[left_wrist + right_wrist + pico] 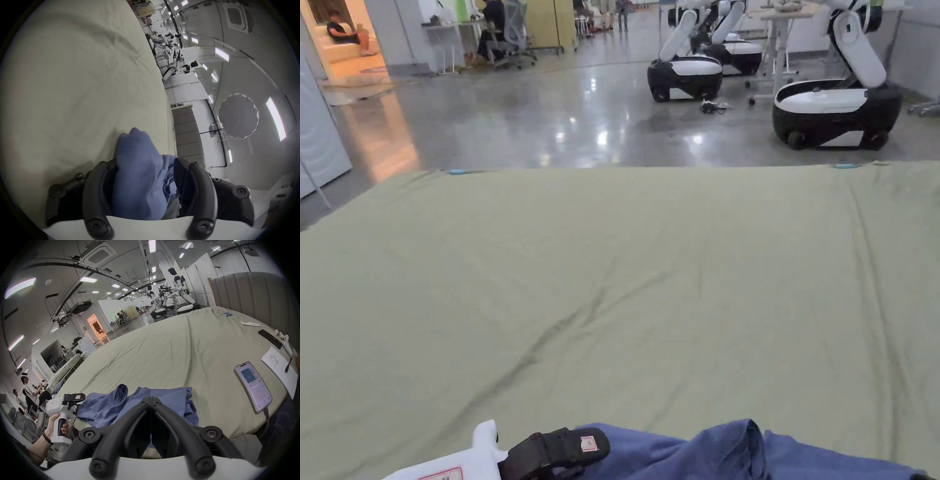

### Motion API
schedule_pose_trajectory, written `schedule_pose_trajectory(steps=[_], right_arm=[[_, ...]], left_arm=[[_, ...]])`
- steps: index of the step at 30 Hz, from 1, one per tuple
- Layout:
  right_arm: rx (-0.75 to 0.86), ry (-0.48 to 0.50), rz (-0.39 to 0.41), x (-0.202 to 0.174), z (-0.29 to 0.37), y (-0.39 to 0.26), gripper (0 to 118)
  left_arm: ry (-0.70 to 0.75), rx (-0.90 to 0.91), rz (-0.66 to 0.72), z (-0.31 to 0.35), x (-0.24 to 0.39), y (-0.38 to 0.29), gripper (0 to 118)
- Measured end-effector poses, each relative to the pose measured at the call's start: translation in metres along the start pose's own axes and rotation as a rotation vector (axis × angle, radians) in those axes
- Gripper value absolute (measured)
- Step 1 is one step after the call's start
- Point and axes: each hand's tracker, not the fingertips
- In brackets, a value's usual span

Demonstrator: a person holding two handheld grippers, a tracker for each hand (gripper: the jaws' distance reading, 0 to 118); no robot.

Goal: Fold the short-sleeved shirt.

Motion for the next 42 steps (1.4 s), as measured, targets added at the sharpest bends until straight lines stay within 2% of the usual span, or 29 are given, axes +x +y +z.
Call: schedule_pose_trajectory(steps=[1, 2, 7, 10, 12, 16, 20, 22, 24, 28, 30, 31, 32, 33, 35, 37, 38, 39, 40, 41, 42], right_arm=[[0.008, -0.003, -0.001, -0.001, 0.003, 0.001, 0], [0.023, -0.003, -0.007, -0.001, 0.006, 0.001, 0], [0.048, 0.004, -0.045, 0.003, 0.008, 0.003, 0], [0.043, 0.004, -0.04, 0.005, 0.007, 0.004, 0], [0.044, 0.009, -0.039, 0.007, 0.007, 0.003, 0], [0.051, 0.015, -0.056, 0.009, 0.004, 0.002, 0], [0.05, 0.03, -0.086, 0.008, 0.001, 0.002, 0], [0.051, 0.039, -0.082, 0.004, 0.003, 0.002, 0], [0.057, 0.042, -0.065, 0.001, 0.008, 0.001, 0], [0.069, 0.024, -0.052, 0.002, 0.016, -0.002, 0], [0.075, 0.012, -0.057, 0.006, 0.018, -0.003, 0], [0.079, 0.006, -0.067, 0.009, 0.017, -0.004, 0], [0.078, 0.005, -0.08, 0.014, 0.017, -0.004, 0], [0.075, 0.006, -0.091, 0.016, 0.016, -0.005, 0], [0.075, 0.007, -0.102, 0.021, 0.017, -0.006, 0], [0.073, -0.001, -0.108, 0.025, 0.016, -0.005, 0], [0.074, -0.005, -0.114, 0.026, 0.016, -0.005, 0], [0.075, -0.008, -0.123, 0.028, 0.015, -0.005, 0], [0.074, -0.004, -0.137, 0.029, 0.014, -0.004, 0], [0.071, 0.003, -0.147, 0.028, 0.013, -0.004, 0], [0.069, 0.008, -0.154, 0.027, 0.014, -0.004, 0]], left_arm=[[0.01, 0.01, -0.006, -0.002, 0.002, 0.0, 22], [0.04, 0.013, -0.016, -0.001, 0.016, -0.009, 10], [0.002, 0.066, 0.005, 0.018, 0.023, -0.017, 10], [-0.01, 0.122, -0.054, 0.044, 0.042, -0.007, 10], [0.04, 0.158, -0.155, 0.07, 0.07, 0.002, 10], [0.261, 0.196, -0.47, 0.092, 0.139, 0.002, 10], [0.286, 0.101, -0.636, 0.041, 0.174, -0.023, 10], [0.307, 0.089, -0.638, 0.0, 0.182, -0.05, 10], [0.267, -0.036, -0.648, -0.053, 0.179, -0.071, 10], [0.294, -0.217, -0.636, -0.124, 0.156, -0.095, 10], [0.291, -0.245, -0.604, -0.138, 0.151, -0.102, 17], [0.27, -0.245, -0.586, -0.138, 0.151, -0.101, 28], [0.248, -0.238, -0.582, -0.133, 0.155, -0.097, 52], [0.201, -0.225, -0.578, -0.128, 0.159, -0.094, 62], [0.144, -0.177, -0.617, -0.109, 0.173, -0.087, 61], [0.131, -0.13, -0.629, -0.096, 0.178, -0.078, 51], [0.109, -0.126, -0.621, -0.093, 0.178, -0.078, 35], [0.108, -0.126, -0.601, -0.095, 0.173, -0.077, 35], [0.136, -0.145, -0.586, -0.103, 0.168, -0.079, 28], [0.183, -0.18, -0.57, -0.111, 0.162, -0.082, 10], [0.218, -0.209, -0.57, -0.125, 0.152, -0.09, 9]])
